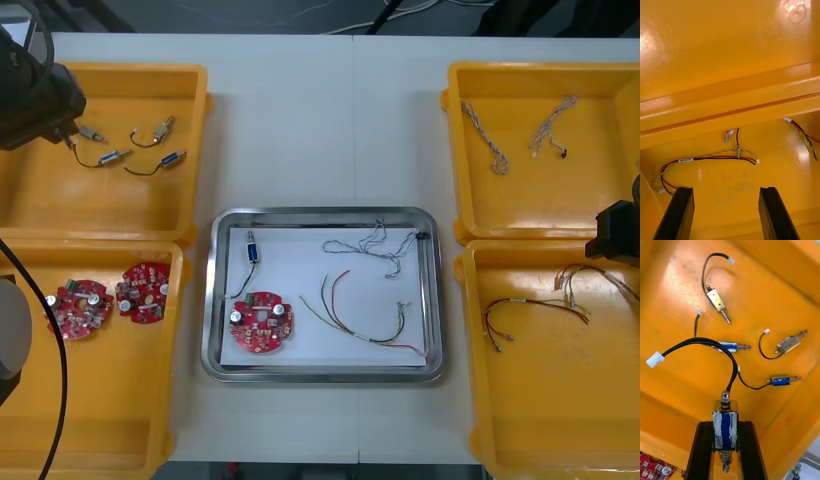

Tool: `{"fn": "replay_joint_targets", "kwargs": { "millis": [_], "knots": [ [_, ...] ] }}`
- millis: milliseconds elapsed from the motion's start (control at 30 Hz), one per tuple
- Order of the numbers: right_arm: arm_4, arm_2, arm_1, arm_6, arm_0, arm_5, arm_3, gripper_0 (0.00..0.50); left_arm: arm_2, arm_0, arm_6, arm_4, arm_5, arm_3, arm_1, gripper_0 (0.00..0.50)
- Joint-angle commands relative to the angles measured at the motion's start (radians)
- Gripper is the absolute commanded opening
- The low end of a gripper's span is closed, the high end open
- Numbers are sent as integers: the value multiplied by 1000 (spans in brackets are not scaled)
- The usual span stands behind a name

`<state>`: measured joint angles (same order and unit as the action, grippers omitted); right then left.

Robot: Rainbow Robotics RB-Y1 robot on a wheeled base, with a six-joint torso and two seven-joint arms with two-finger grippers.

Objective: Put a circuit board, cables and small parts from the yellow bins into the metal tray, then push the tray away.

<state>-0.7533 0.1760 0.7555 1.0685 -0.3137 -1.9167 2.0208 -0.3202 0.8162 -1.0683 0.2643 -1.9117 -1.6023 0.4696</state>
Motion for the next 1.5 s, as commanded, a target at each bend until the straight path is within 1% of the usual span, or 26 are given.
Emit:
{"fn": "replay_joint_targets", "kwargs": {
  "millis": [33, 133, 300, 467, 633, 700, 833, 1000, 1200, 1300, 1367, 1500],
  "knots": [
    [9, 33, 42, -35, 8, -3, 29, 500, 61, -37, -35, 64, -8, -82, 47, 0],
    [9, 33, 42, -35, 8, -3, 29, 500, 90, -48, -27, 118, -8, -119, 46, 0],
    [9, 33, 42, -35, 8, -3, 29, 500, 145, -72, 1, 173, -8, -185, 47, 0],
    [9, 33, 42, -35, 8, -3, 29, 500, 236, -100, 90, 199, -8, -268, 47, 0],
    [9, 33, 42, -35, 8, -3, 29, 500, 306, -104, 200, 271, -8, -327, 49, 0],
    [9, 33, 42, -35, 8, -3, 29, 500, 339, -104, 232, 280, -8, -355, 47, 0],
    [9, 33, 42, -35, 8, -3, 29, 500, 415, -112, 303, 283, -8, -404, 47, 0],
    [9, 33, 42, -35, 8, -3, 29, 500, 483, -126, 364, 280, -8, -447, 47, 0],
    [9, 33, 42, -35, 8, -3, 29, 500, 555, -164, 386, 262, -8, -505, 43, 0],
    [9, 33, 42, -35, 8, -3, 29, 500, 607, -181, 398, 231, -8, -528, 43, 0],
    [9, 33, 42, -35, 8, -3, 29, 500, 645, -190, 407, 216, -8, -535, 43, 0],
    [9, 33, 42, -35, 8, -3, 29, 500, 685, -203, 424, 207, -8, -536, 43, 0]
  ]
}}
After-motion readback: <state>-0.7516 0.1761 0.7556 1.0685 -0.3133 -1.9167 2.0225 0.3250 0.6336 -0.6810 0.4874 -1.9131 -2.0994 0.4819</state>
